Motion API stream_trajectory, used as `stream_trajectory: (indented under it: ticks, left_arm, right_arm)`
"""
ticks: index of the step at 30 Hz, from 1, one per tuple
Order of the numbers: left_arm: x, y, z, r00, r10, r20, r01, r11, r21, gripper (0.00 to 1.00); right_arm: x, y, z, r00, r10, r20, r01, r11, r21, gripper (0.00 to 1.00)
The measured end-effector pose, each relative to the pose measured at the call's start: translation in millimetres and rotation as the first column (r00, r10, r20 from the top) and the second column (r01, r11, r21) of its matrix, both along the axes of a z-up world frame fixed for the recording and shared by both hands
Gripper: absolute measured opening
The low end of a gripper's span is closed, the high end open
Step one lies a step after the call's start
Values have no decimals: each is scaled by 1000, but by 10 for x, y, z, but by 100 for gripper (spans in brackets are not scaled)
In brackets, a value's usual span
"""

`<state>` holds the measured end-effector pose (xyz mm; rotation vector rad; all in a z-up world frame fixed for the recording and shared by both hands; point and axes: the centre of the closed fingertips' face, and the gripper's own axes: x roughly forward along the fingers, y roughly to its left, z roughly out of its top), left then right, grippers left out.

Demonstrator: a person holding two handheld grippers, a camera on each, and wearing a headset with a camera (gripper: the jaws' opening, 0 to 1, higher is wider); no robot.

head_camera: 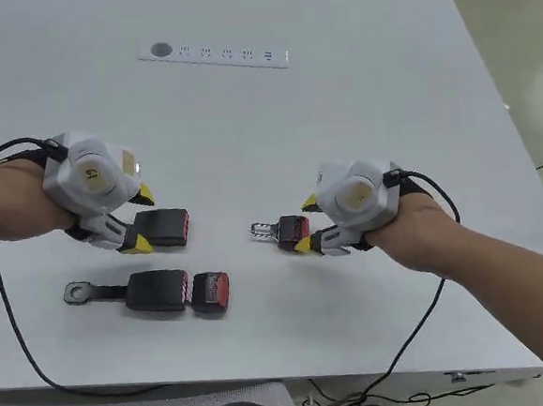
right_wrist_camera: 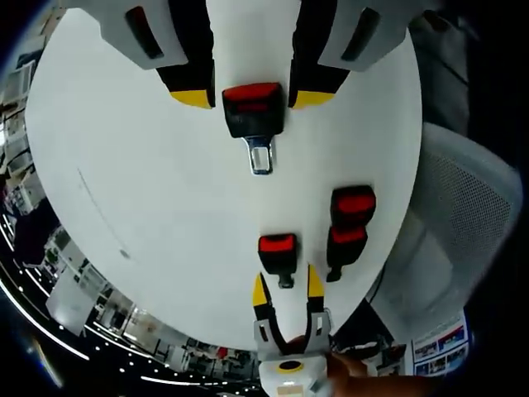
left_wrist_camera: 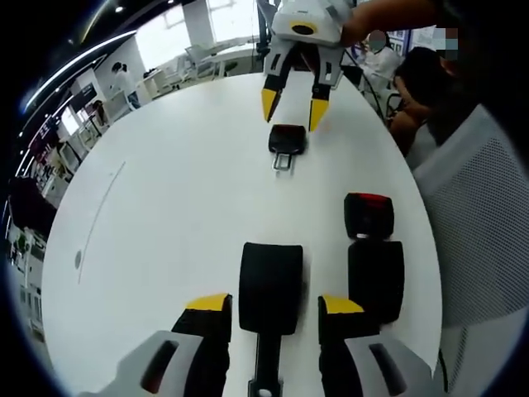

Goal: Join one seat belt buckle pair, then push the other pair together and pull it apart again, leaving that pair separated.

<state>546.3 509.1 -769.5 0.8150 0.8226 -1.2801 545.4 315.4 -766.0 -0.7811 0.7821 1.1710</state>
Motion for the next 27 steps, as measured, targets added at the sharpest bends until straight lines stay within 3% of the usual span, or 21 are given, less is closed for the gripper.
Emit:
stream_trajectory:
  ticks: [7,13,19,27]
  left_arm:
    - [25,-21,-111,999,-30,-23,30,999,14,42]
    - [23,48,-204,998,-47,-48,49,998,33,37]
    - [22,39,-191,998,-45,-48,46,999,16,37]
    - [30,34,-201,997,-68,-46,70,997,32,36]
  right_arm:
    - [-5,63,-128,999,40,-34,-40,999,-10,33]
    - [-2,90,-130,996,72,-49,-72,997,-5,31]
    - [7,84,-162,993,105,-58,-106,994,-5,31]
    - [16,141,-180,990,132,-55,-133,991,-5,31]
